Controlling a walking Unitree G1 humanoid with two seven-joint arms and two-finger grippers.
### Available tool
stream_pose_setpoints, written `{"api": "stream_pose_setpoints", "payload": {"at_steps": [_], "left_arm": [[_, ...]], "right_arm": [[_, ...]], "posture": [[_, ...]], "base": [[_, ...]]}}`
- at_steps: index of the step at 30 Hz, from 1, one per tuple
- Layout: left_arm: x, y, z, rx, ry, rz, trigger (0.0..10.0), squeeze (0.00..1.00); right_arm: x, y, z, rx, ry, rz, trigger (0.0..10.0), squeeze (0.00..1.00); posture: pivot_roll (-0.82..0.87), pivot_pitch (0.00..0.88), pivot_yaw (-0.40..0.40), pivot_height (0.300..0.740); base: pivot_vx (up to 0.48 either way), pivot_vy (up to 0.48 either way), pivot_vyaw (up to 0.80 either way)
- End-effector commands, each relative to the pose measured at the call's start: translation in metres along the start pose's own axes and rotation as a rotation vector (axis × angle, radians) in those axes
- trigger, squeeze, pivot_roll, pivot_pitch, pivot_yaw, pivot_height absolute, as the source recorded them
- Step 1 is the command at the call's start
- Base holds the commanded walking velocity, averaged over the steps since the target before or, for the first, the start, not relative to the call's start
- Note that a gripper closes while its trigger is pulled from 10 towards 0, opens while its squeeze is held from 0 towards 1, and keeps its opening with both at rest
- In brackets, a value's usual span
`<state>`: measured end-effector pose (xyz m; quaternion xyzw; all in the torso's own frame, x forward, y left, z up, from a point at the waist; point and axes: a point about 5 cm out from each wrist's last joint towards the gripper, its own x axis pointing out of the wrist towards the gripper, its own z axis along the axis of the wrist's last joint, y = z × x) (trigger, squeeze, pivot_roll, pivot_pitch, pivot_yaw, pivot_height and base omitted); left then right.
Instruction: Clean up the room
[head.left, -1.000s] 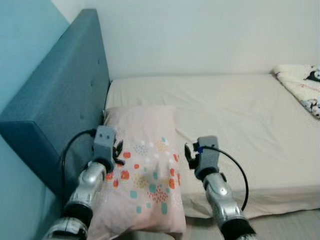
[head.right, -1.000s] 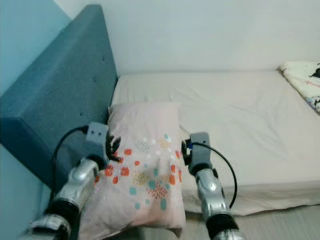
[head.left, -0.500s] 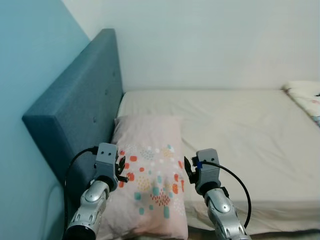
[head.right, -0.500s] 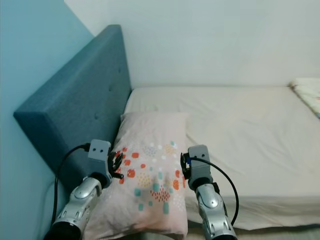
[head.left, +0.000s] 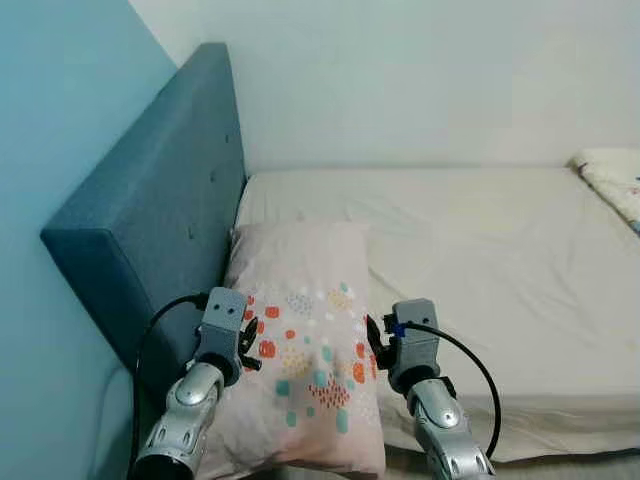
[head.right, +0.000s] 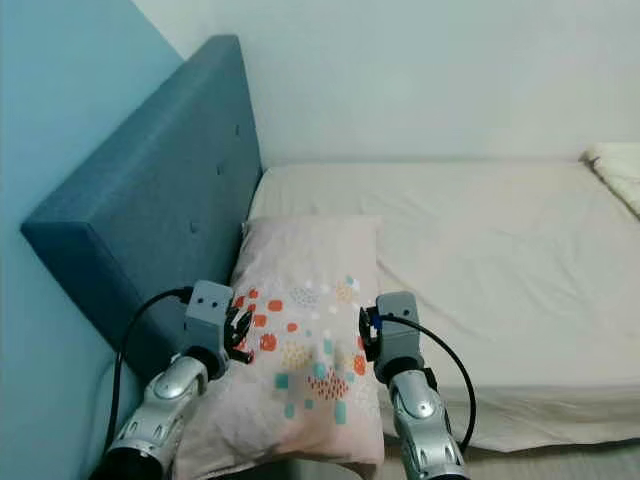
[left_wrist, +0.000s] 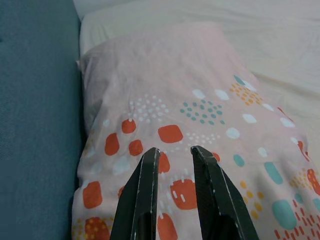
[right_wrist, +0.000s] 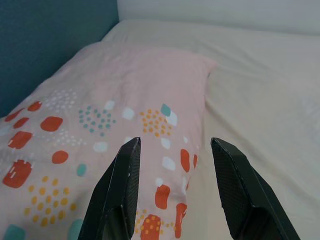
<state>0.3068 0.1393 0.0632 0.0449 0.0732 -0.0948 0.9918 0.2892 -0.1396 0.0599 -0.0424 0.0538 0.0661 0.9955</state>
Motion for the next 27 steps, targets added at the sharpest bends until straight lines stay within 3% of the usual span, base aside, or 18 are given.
{"api": "stream_pose_setpoints", "payload": {"at_steps": [1, 16, 27], "left_arm": [[-0.0028, -0.0027, -0.005, -0.006, 0.028, -0.004, 10.0, 0.0], [-0.006, -0.002, -0.0007, 0.037, 0.018, -0.035, 10.0, 0.0], [-0.0104, -0.0029, 0.0012, 0.071, 0.02, -0.105, 10.0, 0.0]], "right_arm": [[-0.0029, -0.0002, -0.0035, 0.016, 0.021, -0.006, 10.0, 0.0], [-0.0037, 0.0014, -0.003, 0.042, 0.026, -0.011, 10.0, 0.0], [-0.0054, 0.0033, -0.0038, 0.045, 0.026, -0.008, 10.0, 0.0]], "posture": [[0.02, 0.081, 0.01, 0.667], [0.03, 0.086, 0.015, 0.597], [0.04, 0.099, 0.022, 0.592]], "base": [[0.0, 0.0, 0.0], [0.0, 0.0, 0.0], [0.0, 0.0, 0.0]]}}
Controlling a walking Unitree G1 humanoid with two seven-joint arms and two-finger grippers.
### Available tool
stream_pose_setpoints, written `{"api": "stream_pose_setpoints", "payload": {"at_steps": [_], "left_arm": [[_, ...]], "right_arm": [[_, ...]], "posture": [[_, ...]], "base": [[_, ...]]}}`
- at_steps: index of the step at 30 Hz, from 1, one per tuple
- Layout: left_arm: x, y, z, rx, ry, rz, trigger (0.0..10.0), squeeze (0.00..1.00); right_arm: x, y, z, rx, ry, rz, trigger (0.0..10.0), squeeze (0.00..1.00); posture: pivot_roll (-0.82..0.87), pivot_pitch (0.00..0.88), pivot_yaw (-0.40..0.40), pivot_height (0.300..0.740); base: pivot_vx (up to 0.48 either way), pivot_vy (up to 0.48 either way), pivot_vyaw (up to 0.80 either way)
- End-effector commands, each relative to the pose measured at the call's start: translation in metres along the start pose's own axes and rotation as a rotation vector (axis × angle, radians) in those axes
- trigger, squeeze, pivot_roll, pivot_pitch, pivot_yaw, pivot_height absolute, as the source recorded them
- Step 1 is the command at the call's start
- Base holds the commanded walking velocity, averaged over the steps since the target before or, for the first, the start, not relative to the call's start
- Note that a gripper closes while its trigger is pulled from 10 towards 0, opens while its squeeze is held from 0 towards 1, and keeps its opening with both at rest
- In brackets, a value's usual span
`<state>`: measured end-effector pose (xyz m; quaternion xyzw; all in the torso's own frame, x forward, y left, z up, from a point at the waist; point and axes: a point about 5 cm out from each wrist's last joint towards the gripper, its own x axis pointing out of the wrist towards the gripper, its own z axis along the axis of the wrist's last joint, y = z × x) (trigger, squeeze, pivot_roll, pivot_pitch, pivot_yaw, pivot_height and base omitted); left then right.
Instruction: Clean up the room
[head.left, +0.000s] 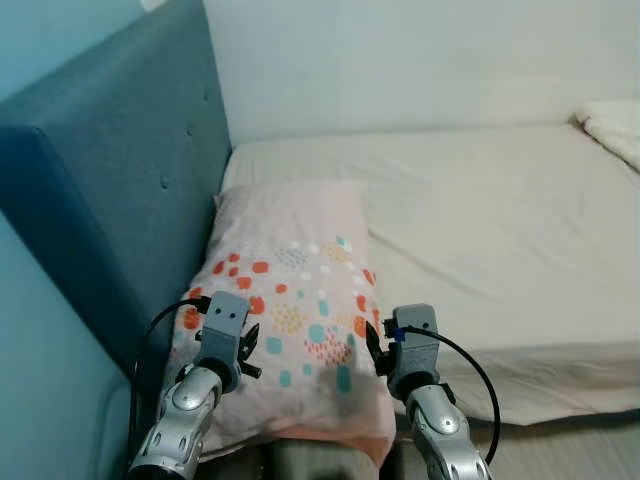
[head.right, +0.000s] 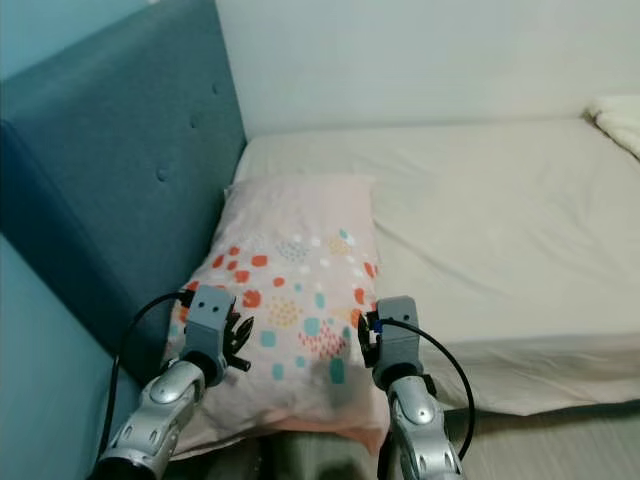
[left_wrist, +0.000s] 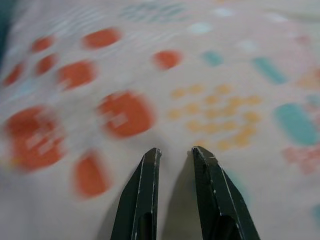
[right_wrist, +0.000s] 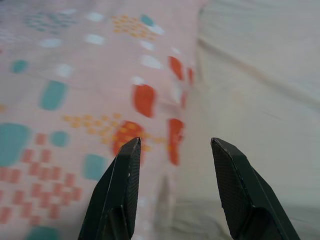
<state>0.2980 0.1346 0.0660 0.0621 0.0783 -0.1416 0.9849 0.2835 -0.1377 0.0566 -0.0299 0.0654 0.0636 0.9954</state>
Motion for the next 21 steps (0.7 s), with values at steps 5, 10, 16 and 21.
{"api": "stream_pose_setpoints", "payload": {"at_steps": [5, 10, 16, 21], "left_arm": [[-0.004, 0.001, 0.0, 0.042, 0.01, -0.061, 10.0, 0.0], [-0.009, 0.011, 0.011, 0.124, -0.024, -0.179, 10.0, 0.0], [-0.043, 0.027, 0.001, 0.406, 0.088, -0.549, 9.3, 0.0], [-0.07, 0.035, 0.003, 0.412, 0.154, -0.729, 0.0, 0.0]], "right_arm": [[-0.001, 0.0, -0.001, 0.02, 0.006, -0.008, 10.0, 0.0], [-0.001, -0.002, 0.001, 0.023, 0.0, -0.012, 10.0, 0.0], [-0.002, -0.006, 0.003, 0.011, -0.006, 0.028, 10.0, 0.0], [-0.006, 0.0, 0.012, -0.038, -0.02, 0.207, 10.0, 0.0]], "posture": [[0.05, 0.096, 0.027, 0.592], [0.05, 0.094, 0.028, 0.592], [0.05, 0.097, 0.014, 0.592], [0.04, 0.101, 0.003, 0.592]], "base": [[0.0, 0.0, 0.0], [0.0, 0.0, 0.0], [0.0, 0.0, 0.0], [0.0, 0.0, 0.0]]}}
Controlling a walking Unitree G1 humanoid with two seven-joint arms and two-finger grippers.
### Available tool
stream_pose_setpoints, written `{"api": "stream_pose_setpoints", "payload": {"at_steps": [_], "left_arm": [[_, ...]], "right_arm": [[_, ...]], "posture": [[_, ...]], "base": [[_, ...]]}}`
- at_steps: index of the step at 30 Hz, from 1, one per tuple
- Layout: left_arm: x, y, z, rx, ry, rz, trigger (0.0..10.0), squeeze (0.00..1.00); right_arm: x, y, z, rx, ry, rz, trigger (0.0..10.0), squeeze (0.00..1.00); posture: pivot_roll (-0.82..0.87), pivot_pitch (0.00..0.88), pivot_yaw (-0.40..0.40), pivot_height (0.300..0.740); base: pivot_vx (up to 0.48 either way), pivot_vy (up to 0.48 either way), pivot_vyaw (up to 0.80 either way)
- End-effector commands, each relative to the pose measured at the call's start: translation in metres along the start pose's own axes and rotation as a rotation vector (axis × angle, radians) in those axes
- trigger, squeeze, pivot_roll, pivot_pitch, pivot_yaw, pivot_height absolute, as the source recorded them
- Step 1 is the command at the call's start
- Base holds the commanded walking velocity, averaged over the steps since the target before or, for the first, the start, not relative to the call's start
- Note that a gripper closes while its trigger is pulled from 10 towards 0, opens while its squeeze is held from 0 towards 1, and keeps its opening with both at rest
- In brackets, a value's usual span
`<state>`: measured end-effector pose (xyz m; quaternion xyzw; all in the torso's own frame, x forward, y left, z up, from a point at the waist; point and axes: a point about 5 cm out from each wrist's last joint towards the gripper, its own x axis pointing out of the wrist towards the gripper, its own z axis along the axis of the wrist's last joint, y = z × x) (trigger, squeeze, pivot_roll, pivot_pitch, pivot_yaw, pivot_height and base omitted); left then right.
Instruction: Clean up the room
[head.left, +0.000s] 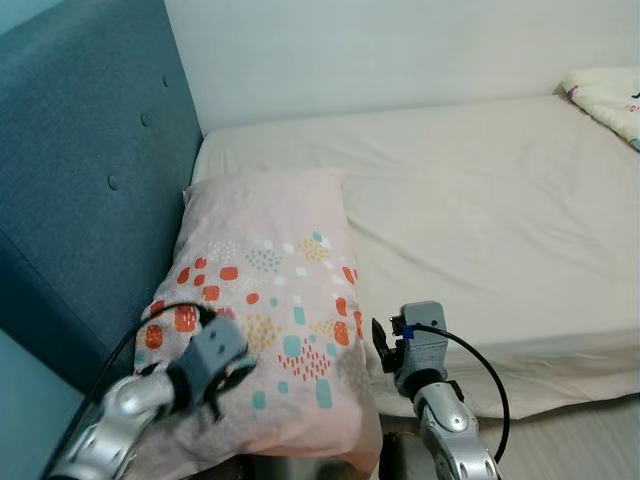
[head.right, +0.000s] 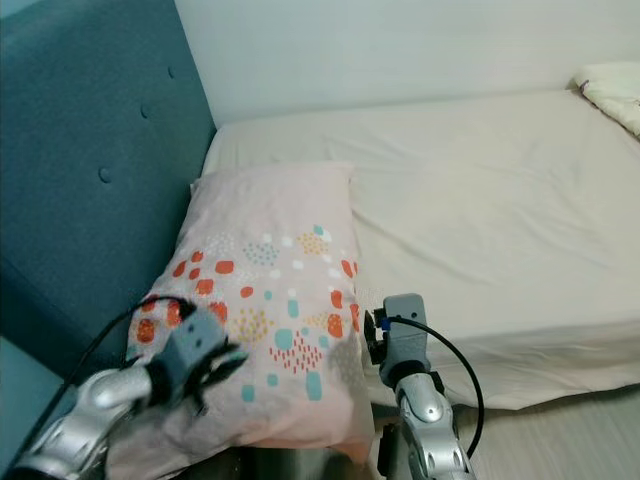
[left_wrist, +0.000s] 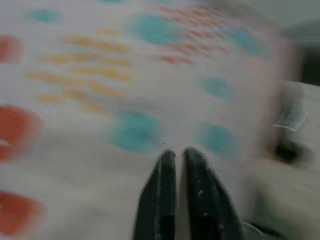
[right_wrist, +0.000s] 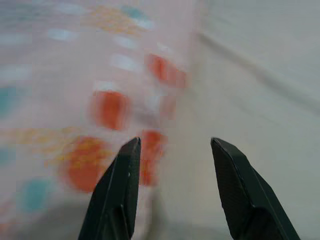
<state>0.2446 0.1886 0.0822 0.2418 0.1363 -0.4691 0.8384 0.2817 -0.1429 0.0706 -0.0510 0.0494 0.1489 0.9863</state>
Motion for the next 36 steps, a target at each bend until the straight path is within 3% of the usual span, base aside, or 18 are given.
{"api": "stream_pose_setpoints", "payload": {"at_steps": [1, 3, 4, 6, 8, 9, 12, 14, 17, 18, 20, 21, 23, 28, 31, 34, 35, 36], "left_arm": [[-0.007, -0.005, 0.005, -0.011, -0.009, -0.088, 0.0, 0.0], [-0.014, -0.02, 0.009, -0.01, 0.017, -0.227, 0.0, 0.0], [-0.014, -0.02, 0.009, -0.01, 0.017, -0.227, 0.0, 0.0], [-0.016, -0.038, 0.009, -0.023, 0.054, -0.37, 0.0, 0.0], [-0.014, -0.045, 0.008, -0.02, 0.07, -0.41, 0.0, 0.0], [-0.009, -0.051, -0.001, 0.009, 0.13, -0.43, 0.0, 0.0], [-0.009, -0.051, -0.001, 0.009, 0.13, -0.43, 0.0, 0.0], [-0.001, -0.056, -0.01, 0.051, 0.184, -0.444, 0.0, 0.0], [0.026, -0.057, -0.027, 0.106, 0.231, -0.35, 0.0, 0.0], [0.026, -0.057, -0.027, 0.106, 0.231, -0.35, 0.0, 0.0], [0.062, -0.05, -0.031, 0.077, 0.228, -0.186, 0.0, 0.0], [0.062, -0.05, -0.031, 0.077, 0.228, -0.186, 0.0, 0.0], [0.081, -0.046, -0.033, 0.078, 0.261, -0.103, 0.0, 0.0], [0.091, -0.039, -0.036, 0.09, 0.306, -0.05, 0.0, 0.0], [0.103, -0.005, -0.022, 0.15, 0.307, 0.172, 0.0, 0.0], [0.105, 0.005, -0.017, 0.18, 0.3, 0.232, 0.0, 0.0], [0.106, 0.02, -0.007, 0.217, 0.285, 0.3, 0.0, 0.0], [0.106, 0.02, -0.007, 0.217, 0.285, 0.3, 0.0, 0.0]], "right_arm": [[-0.003, 0.009, 0.001, -0.002, 0.009, 0.098, 10.0, 0.0], [-0.006, 0.012, 0.004, -0.058, 0.016, 0.193, 10.0, 0.0], [-0.006, 0.012, 0.004, -0.058, 0.016, 0.193, 10.0, 0.0], [-0.007, 0.011, 0.005, -0.091, 0.021, 0.228, 10.0, 0.0], [-0.007, 0.01, 0.004, -0.092, 0.023, 0.224, 10.0, 0.0], [-0.006, 0.008, 0.004, -0.09, 0.024, 0.208, 10.0, 0.0], [-0.006, 0.008, 0.004, -0.09, 0.024, 0.208, 10.0, 0.0], [-0.005, 0.006, 0.004, -0.087, 0.024, 0.194, 10.0, 0.0], [-0.006, 0.003, 0.006, -0.077, 0.023, 0.184, 10.0, 0.0], [-0.006, 0.003, 0.006, -0.077, 0.023, 0.184, 10.0, 0.0], [-0.008, 0.002, 0.008, -0.075, 0.023, 0.185, 10.0, 0.0], [-0.008, 0.002, 0.008, -0.075, 0.023, 0.185, 10.0, 0.0], [-0.011, 0.0, 0.007, -0.083, 0.026, 0.184, 10.0, 0.0], [-0.014, -0.003, 0.007, -0.089, 0.024, 0.163, 10.0, 0.0], [-0.018, -0.01, 0.008, -0.077, 0.012, 0.105, 10.0, 0.0], [-0.019, -0.011, 0.009, -0.071, 0.009, 0.092, 10.0, 0.0], [-0.02, -0.013, 0.009, -0.064, 0.004, 0.077, 10.0, 0.0], [-0.02, -0.013, 0.009, -0.064, 0.004, 0.077, 10.0, 0.0]], "posture": [[0.04, 0.101, 0.003, 0.592], [0.04, 0.105, -0.004, 0.592], [0.04, 0.105, -0.004, 0.592], [0.04, 0.106, -0.007, 0.592], [0.04, 0.109, -0.008, 0.592], [0.04, 0.111, -0.012, 0.592], [0.04, 0.111, -0.012, 0.592], [0.03, 0.112, -0.014, 0.592], [0.02, 0.118, -0.015, 0.592], [0.02, 0.118, -0.015, 0.592], [0.0, 0.125, -0.012, 0.592], [0.0, 0.125, -0.012, 0.592], [-0.01, 0.129, -0.005, 0.592], [-0.03, 0.136, 0.014, 0.592], [-0.04, 0.144, 0.027, 0.592], [-0.04, 0.144, 0.027, 0.592], [-0.04, 0.152, 0.035, 0.592], [-0.04, 0.152, 0.035, 0.592]], "base": [[0.0, 0.0, 0.0], [0.0, 0.0, 0.0], [0.0, 0.0, 0.0], [0.0, 0.0, 0.0], [0.0, 0.0, 0.0], [0.0, 0.0, 0.0], [0.0, 0.0, 0.0], [0.0, 0.0, 0.0], [0.0, 0.0, 0.0], [0.0, 0.0, 0.0], [0.0, 0.0, 0.0], [0.0, 0.0, 0.0], [0.0, 0.0, 0.0], [0.0, 0.0, 0.0], [0.0, 0.0, 0.0], [0.0, 0.0, 0.0], [0.0, 0.0, 0.0], [0.0, 0.0, 0.0]]}}
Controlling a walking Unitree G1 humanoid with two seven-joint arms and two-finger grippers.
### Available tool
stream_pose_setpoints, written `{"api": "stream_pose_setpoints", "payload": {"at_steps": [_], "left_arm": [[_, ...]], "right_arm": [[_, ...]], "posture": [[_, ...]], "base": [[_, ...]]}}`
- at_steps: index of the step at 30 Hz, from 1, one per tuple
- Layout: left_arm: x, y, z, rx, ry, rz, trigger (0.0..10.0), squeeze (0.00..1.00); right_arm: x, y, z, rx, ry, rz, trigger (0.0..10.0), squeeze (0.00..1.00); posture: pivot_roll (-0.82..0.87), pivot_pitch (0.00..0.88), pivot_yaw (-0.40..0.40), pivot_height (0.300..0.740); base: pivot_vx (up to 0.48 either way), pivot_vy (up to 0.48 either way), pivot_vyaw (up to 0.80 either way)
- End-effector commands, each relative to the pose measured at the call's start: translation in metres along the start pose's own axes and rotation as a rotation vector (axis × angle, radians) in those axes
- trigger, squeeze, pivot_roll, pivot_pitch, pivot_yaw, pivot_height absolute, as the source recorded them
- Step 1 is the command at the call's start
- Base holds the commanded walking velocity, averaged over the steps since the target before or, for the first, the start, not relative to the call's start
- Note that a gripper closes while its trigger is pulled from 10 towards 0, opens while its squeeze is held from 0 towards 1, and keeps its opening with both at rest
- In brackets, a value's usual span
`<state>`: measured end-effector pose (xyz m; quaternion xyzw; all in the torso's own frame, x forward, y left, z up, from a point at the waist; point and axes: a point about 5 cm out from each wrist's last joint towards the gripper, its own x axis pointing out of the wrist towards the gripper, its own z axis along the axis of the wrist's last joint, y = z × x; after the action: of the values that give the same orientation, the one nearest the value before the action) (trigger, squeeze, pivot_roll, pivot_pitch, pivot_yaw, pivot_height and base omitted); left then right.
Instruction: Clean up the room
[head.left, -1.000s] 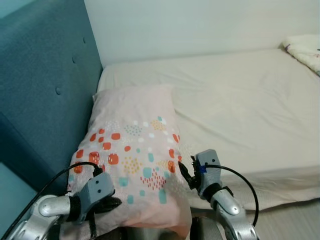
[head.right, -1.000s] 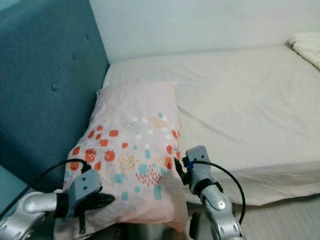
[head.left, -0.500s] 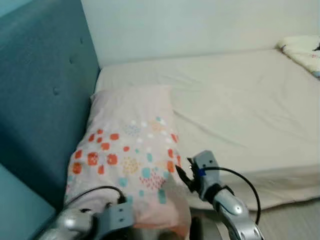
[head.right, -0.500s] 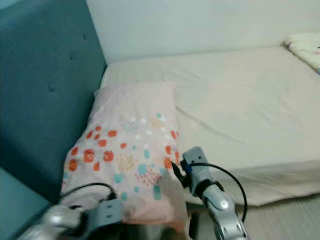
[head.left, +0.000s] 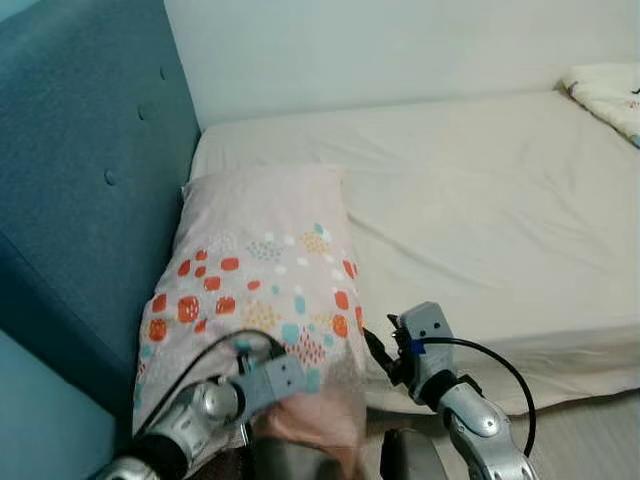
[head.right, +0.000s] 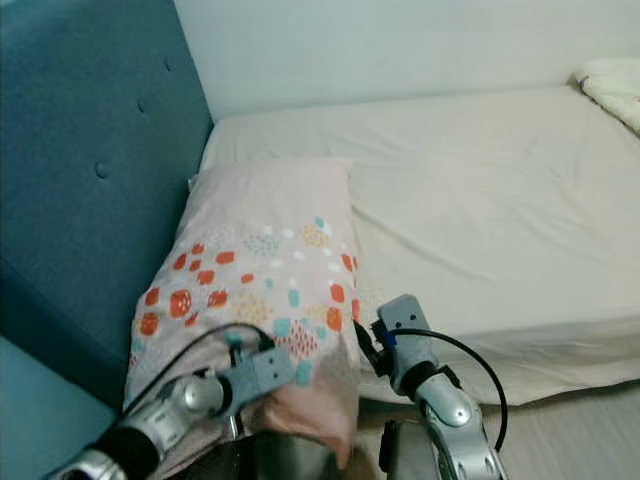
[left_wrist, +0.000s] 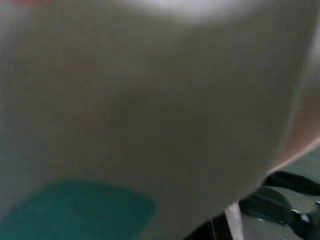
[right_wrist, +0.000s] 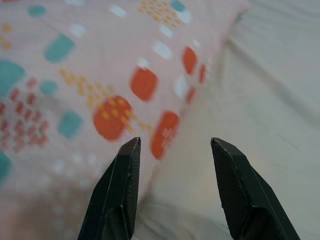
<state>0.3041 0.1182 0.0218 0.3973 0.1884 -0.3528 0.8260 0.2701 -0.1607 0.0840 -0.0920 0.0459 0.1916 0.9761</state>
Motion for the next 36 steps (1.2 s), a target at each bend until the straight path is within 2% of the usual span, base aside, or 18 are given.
{"api": "stream_pose_setpoints", "payload": {"at_steps": [1, 2, 3, 5, 7, 9, 10, 12, 16, 21, 23, 25, 28, 30, 32, 33, 35, 36], "left_arm": [[0.0, 0.037, 0.012, 0.022, -0.022, 0.174, 0.0, 0.0], [0.0, 0.037, 0.012, 0.022, -0.022, 0.174, 0.0, 0.0], [-0.003, 0.076, 0.033, 0.025, -0.066, 0.316, 0.0, 0.0], [-0.005, 0.087, 0.039, 0.027, -0.08, 0.359, 0.0, 0.0], [-0.005, 0.087, 0.039, 0.027, -0.08, 0.359, 0.0, 0.0], [-0.009, 0.109, 0.054, 0.031, -0.104, 0.444, 0.0, 0.0], [-0.009, 0.109, 0.054, 0.031, -0.104, 0.444, 0.0, 0.0], [-0.011, 0.125, 0.069, 0.045, -0.121, 0.507, 0.0, 0.0], [-0.01, 0.129, 0.081, 0.072, -0.136, 0.525, 0.0, 0.0], [-0.004, 0.121, 0.092, 0.143, -0.149, 0.501, 0.0, 0.0], [0.0, 0.113, 0.09, 0.114, -0.163, 0.431, 0.0, 0.0], [0.005, 0.094, 0.084, 0.1, -0.196, 0.268, 0.0, 0.0], [0.006, 0.082, 0.076, 0.091, -0.207, 0.181, 0.0, 0.0], [0.007, 0.072, 0.067, 0.089, -0.208, 0.123, 0.0, 0.0], [0.005, 0.051, 0.047, 0.092, -0.206, 0.027, 0.0, 0.0], [0.003, 0.047, 0.04, 0.084, -0.204, 0.027, 3.3, 0.0], [0.002, 0.046, 0.036, 0.078, -0.203, 0.033, 3.3, 0.0], [0.001, 0.048, 0.033, 0.072, -0.205, 0.05, 3.9, 0.0]], "right_arm": [[-0.003, 0.001, 0.0, 0.026, -0.001, -0.018, 10.0, 0.0], [-0.003, 0.001, 0.0, 0.026, -0.001, -0.018, 10.0, 0.0], [-0.004, 0.0, 0.0, 0.032, -0.005, -0.035, 10.0, 0.0], [-0.004, 0.0, 0.0, 0.033, -0.005, -0.038, 10.0, 0.0], [-0.004, 0.0, 0.0, 0.033, -0.005, -0.038, 10.0, 0.0], [-0.005, 0.0, 0.001, 0.036, -0.006, -0.044, 10.0, 0.0], [-0.005, 0.0, 0.001, 0.036, -0.006, -0.044, 10.0, 0.0], [-0.005, 0.0, 0.0, 0.037, -0.004, -0.05, 10.0, 0.0], [-0.006, -0.001, -0.001, 0.038, 0.001, -0.057, 10.0, 0.0], [-0.007, 0.0, -0.001, 0.036, 0.007, -0.061, 10.0, 0.0], [-0.007, 0.001, -0.001, 0.036, 0.006, -0.059, 10.0, 0.0], [-0.006, 0.002, 0.0, 0.038, 0.002, -0.057, 10.0, 0.0], [-0.005, 0.003, 0.0, 0.04, 0.0, -0.055, 10.0, 0.0], [-0.003, 0.004, 0.0, 0.043, -0.003, -0.053, 10.0, 0.0], [0.003, 0.009, 0.0, 0.052, -0.008, -0.037, 10.0, 0.0], [0.007, 0.012, 0.002, 0.054, -0.013, -0.025, 10.0, 0.0], [0.009, 0.013, 0.003, 0.056, -0.016, -0.018, 10.0, 0.0], [0.011, 0.014, 0.004, 0.056, -0.02, -0.011, 10.0, 0.0]], "posture": [[-0.04, 0.153, 0.036, 0.592], [-0.04, 0.153, 0.036, 0.592], [-0.03, 0.157, 0.039, 0.592], [-0.03, 0.157, 0.039, 0.592], [-0.03, 0.157, 0.039, 0.592], [-0.03, 0.164, 0.041, 0.592], [-0.03, 0.164, 0.041, 0.592], [-0.03, 0.167, 0.042, 0.592], [-0.04, 0.17, 0.041, 0.592], [-0.04, 0.172, 0.042, 0.592], [-0.04, 0.17, 0.042, 0.592], [-0.04, 0.162, 0.044, 0.592], [-0.03, 0.153, 0.043, 0.592], [-0.03, 0.147, 0.04, 0.592], [-0.01, 0.13, 0.019, 0.592], [-0.01, 0.126, 0.013, 0.592], [-0.01, 0.126, 0.013, 0.592], [-0.01, 0.122, 0.004, 0.592]], "base": [[0.0, 0.0, 0.0], [0.0, 0.0, 0.0], [0.0, 0.0, 0.0], [0.0, 0.0, 0.0], [0.0, 0.0, 0.0], [0.0, 0.0, 0.0], [0.0, 0.0, 0.0], [0.0, 0.0, 0.0], [0.0, 0.0, 0.0], [0.0, 0.0, 0.0], [0.0, 0.0, 0.0], [0.0, 0.0, 0.0], [0.0, 0.0, 0.0], [0.0, 0.0, 0.0], [0.0, 0.0, 0.0], [0.0, 0.0, 0.0], [0.0, 0.0, 0.0], [0.0, 0.0, 0.0]]}}
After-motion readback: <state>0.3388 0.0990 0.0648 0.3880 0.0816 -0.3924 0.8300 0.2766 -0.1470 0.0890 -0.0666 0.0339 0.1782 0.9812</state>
